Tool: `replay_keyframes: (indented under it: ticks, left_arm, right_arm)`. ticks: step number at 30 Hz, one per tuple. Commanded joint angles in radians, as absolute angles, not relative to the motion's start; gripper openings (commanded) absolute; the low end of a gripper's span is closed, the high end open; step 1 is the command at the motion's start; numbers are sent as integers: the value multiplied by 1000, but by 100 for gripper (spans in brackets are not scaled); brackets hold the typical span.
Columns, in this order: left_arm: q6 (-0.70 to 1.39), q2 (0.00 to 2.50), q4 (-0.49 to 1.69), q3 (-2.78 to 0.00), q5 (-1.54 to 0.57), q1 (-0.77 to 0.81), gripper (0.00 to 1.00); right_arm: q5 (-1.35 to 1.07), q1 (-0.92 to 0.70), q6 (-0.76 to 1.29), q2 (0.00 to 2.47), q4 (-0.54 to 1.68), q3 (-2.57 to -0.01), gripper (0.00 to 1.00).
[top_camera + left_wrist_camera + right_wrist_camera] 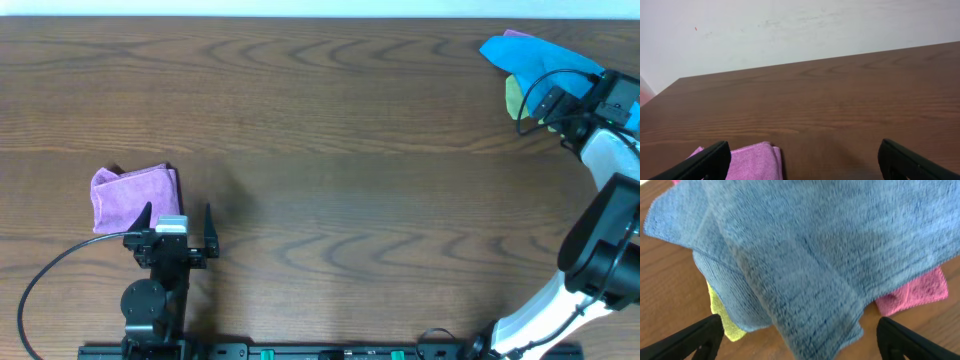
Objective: Fold the cloth
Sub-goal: 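Reach the right gripper to the cloth pile and grasp the blue cloth, then lift the blue cloth with the right gripper and carry it to table center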
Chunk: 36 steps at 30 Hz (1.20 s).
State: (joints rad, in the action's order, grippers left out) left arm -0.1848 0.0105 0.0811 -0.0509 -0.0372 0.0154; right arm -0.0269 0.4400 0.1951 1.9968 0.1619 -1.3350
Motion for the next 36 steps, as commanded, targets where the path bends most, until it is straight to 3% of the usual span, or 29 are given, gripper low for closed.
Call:
replay_keyframes:
  ticks: [1, 8, 12, 20, 28, 36]
  left_arm:
    - [-199, 4, 98, -15, -19, 19, 95]
    - [-199, 4, 98, -15, -19, 19, 95]
    - [-199, 4, 98, -15, -19, 19, 95]
    - [-199, 4, 98, -15, -19, 19, 95]
    - [-199, 4, 98, -15, -19, 19, 95]
    - [-199, 4, 98, -15, -19, 19, 95]
  right_arm:
    - [-30, 432, 159, 2020, 150, -1353, 95]
    - [-30, 432, 155, 2058, 118, -1353, 92]
    - [-30, 432, 155, 2067, 112, -1353, 84]
    - [-23, 432, 148, 2067, 96, -1353, 50]
    - [-28, 430, 123, 2065, 117, -1356, 1]
    - [-27, 430, 88, 1998, 256, -1422, 1]
